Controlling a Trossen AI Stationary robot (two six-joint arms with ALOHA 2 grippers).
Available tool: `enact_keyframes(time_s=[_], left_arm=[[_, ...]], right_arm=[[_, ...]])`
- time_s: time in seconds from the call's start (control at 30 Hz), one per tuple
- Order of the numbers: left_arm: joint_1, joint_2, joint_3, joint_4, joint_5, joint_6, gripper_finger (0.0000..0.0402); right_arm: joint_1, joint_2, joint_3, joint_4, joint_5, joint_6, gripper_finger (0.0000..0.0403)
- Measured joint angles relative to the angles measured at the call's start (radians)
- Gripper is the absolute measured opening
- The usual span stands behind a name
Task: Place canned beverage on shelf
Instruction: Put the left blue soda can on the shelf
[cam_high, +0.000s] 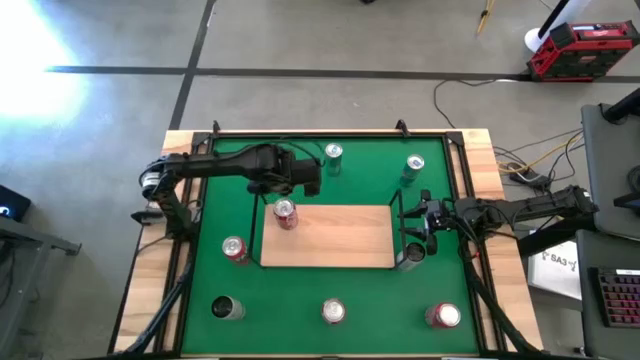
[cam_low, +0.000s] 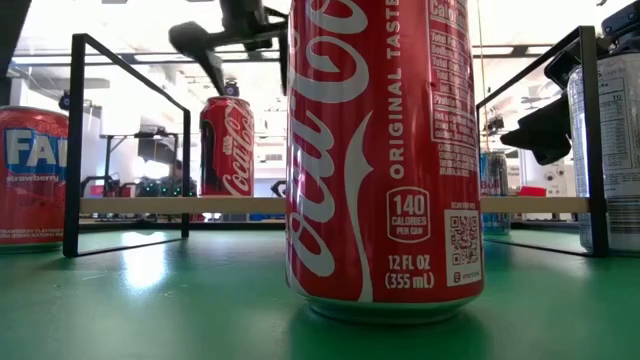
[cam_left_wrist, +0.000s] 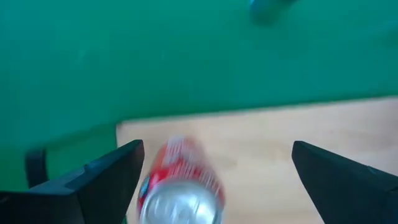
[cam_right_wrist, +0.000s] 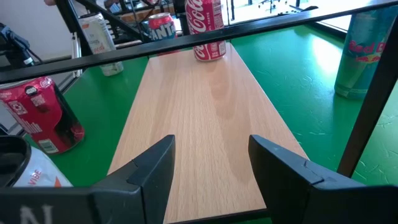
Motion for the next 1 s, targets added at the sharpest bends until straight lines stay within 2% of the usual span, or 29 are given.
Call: enact_keyframes(time_s=[0.3,0.57,0.6,0.77,0.87,1.0], left_arm=[[0.091,0.251,0.233,0.026,-0.114,0.209,0.0393],[0.159,0.503,0.542,0.018,-0.11,0.324,0.0394],[0.166,0.523,0.554,0.027,-0.108,0.335,0.0394],[0.21,0.509,0.453,0.143,-0.044,0.36,0.0394],[0.233,0.511,0.449,0.153,-0.004,0.363,0.0394],[0.243,0.512,0.461,0.191,0.0,0.383,0.0394]], right_arm=[[0.0,0.0,0.0,0.0,0.0,0.0,0.0196],[0.0,0.0,0.0,0.0,0.0,0.0,0.0196],[0.0,0.0,0.0,0.0,0.0,0.0,0.0196],[0.0,0.0,0.0,0.0,0.0,0.0,0.0196],[0.0,0.0,0.0,0.0,0.001,0.0,0.0196],[0.0,0.0,0.0,0.0,0.001,0.0,0.0196]])
